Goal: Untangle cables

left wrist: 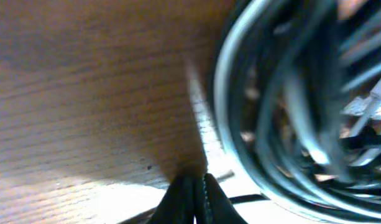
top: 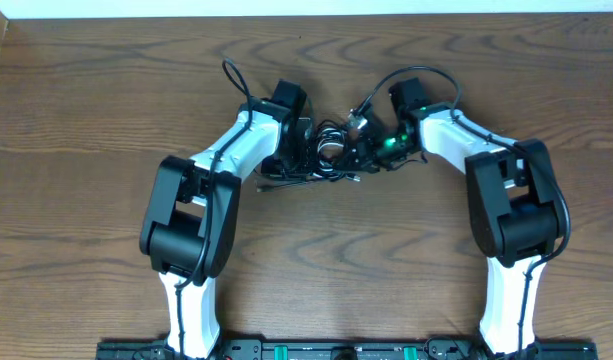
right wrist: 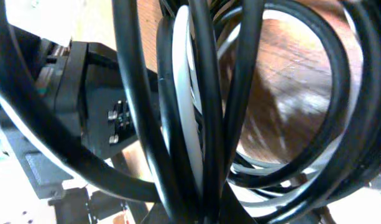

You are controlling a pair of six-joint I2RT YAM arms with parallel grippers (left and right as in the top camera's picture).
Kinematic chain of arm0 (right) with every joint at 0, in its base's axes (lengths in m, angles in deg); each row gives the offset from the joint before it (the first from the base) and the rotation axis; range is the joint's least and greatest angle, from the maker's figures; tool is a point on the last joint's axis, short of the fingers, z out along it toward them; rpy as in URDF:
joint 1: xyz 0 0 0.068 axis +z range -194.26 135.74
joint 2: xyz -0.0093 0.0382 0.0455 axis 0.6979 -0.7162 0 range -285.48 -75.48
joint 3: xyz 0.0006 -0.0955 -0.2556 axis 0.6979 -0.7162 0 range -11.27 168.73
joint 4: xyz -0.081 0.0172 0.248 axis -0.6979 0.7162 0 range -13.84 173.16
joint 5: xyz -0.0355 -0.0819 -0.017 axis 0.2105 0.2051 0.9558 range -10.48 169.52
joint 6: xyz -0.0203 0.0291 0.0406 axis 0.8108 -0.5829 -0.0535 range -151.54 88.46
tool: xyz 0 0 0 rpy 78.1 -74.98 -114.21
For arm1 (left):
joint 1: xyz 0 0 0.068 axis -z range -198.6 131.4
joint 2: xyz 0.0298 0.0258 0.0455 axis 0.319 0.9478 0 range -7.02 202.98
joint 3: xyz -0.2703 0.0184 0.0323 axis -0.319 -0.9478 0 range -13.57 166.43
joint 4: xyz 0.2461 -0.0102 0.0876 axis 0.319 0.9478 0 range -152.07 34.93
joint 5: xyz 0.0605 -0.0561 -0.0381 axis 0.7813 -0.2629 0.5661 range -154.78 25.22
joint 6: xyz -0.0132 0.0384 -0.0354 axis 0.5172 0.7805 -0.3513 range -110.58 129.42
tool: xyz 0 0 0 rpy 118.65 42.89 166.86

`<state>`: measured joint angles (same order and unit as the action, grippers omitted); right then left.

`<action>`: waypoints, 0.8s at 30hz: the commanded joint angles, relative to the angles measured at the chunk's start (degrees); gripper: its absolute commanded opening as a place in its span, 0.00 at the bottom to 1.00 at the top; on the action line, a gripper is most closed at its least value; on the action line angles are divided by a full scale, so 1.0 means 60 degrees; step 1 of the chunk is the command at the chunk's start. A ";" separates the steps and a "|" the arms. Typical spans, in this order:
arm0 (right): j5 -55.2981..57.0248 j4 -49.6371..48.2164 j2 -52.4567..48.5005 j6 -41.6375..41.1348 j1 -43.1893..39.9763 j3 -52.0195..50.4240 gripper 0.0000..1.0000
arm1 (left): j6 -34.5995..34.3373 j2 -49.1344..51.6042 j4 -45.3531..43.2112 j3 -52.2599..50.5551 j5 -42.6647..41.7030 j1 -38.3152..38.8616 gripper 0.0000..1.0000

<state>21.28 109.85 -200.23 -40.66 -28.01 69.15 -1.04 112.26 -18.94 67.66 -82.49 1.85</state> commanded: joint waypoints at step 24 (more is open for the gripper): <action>0.4524 0.0452 0.2568 0.0266 -0.0142 0.0590 0.35 | 0.0015 -0.1734 0.0382 0.0233 0.0189 -0.0397 0.17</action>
<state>39.20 113.15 -189.65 -38.74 -30.24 70.53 -1.08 101.51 -17.38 68.66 -82.21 -0.45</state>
